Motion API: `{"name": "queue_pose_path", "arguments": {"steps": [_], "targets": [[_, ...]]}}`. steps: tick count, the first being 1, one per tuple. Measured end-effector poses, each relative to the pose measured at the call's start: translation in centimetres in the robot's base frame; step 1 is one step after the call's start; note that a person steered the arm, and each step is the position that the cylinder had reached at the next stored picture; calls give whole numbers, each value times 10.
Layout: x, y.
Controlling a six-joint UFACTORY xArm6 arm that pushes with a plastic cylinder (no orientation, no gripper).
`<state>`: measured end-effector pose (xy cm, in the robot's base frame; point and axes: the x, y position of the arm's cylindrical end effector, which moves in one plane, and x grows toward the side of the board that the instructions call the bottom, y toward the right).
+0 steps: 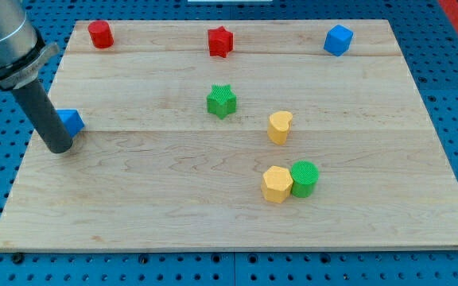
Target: Move the green circle parallel to the green star
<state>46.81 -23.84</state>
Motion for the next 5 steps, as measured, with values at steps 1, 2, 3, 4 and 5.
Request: {"name": "queue_pose_path", "arguments": {"steps": [1, 2, 3, 4, 5], "targets": [[-13, 0], [0, 5], [4, 34], [4, 44], [4, 47]]}}
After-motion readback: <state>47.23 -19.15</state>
